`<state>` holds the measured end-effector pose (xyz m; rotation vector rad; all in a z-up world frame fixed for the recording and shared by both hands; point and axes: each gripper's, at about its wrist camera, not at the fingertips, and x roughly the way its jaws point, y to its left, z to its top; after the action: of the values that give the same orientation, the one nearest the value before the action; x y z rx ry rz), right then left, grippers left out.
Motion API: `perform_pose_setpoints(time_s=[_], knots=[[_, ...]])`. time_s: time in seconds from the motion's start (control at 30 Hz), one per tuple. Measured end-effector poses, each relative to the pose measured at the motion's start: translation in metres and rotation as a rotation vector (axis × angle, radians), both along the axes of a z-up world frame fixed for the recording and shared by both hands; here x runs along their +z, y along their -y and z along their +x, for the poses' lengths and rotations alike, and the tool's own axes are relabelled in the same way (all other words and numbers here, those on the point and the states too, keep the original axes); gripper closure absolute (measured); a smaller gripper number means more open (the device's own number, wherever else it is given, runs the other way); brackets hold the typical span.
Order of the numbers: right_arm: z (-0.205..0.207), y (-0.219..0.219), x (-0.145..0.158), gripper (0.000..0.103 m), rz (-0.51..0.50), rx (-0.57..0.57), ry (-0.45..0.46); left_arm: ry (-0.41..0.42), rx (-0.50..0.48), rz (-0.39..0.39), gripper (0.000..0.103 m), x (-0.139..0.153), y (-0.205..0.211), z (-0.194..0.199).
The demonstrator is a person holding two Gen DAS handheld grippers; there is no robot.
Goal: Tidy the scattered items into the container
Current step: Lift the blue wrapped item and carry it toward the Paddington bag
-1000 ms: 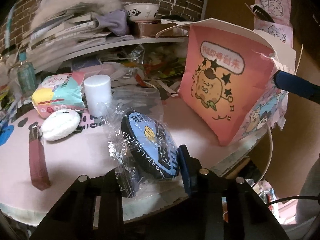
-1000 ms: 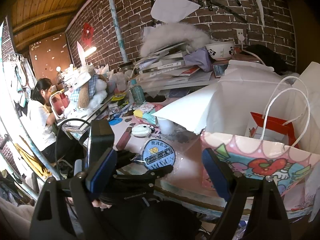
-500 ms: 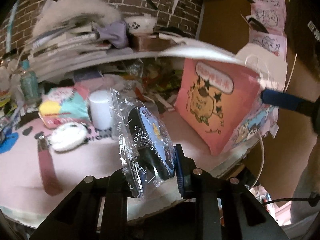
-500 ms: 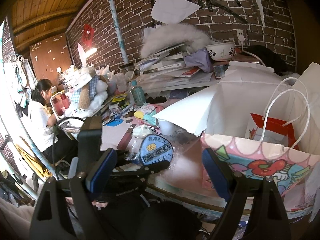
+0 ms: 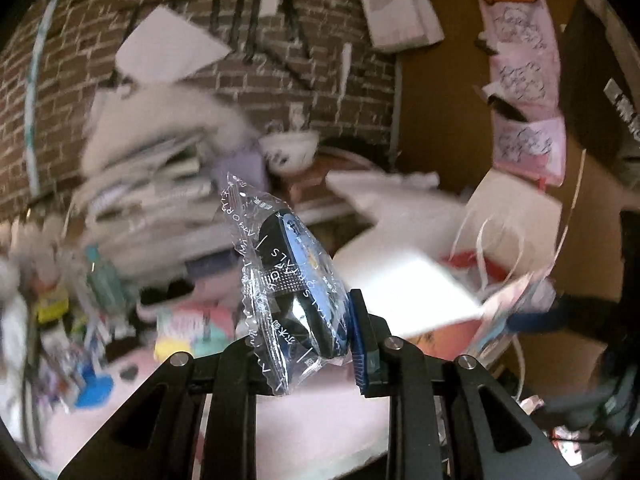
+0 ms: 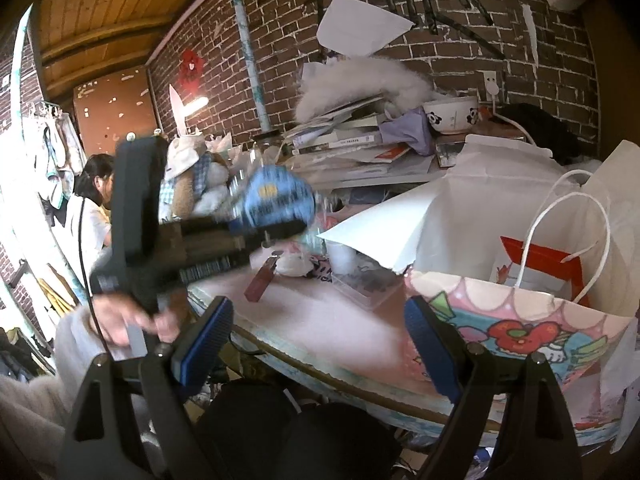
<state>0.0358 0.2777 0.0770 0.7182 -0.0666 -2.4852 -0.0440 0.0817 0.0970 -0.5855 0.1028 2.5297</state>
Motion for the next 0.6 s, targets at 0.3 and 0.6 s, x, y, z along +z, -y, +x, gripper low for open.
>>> perform_pose_setpoints(time_s=[0.3, 0.6], knots=[[0.013, -0.015, 0.002, 0.017, 0.009, -0.013, -0.023, 0.055, -0.187, -0.036, 0.085, 0.025, -0.073, -0.023], [0.024, -0.031, 0.003, 0.017, 0.021, -0.033, -0.033, 0.100, -0.197, -0.184, 0.085, 0.024, -0.150, -0.034]])
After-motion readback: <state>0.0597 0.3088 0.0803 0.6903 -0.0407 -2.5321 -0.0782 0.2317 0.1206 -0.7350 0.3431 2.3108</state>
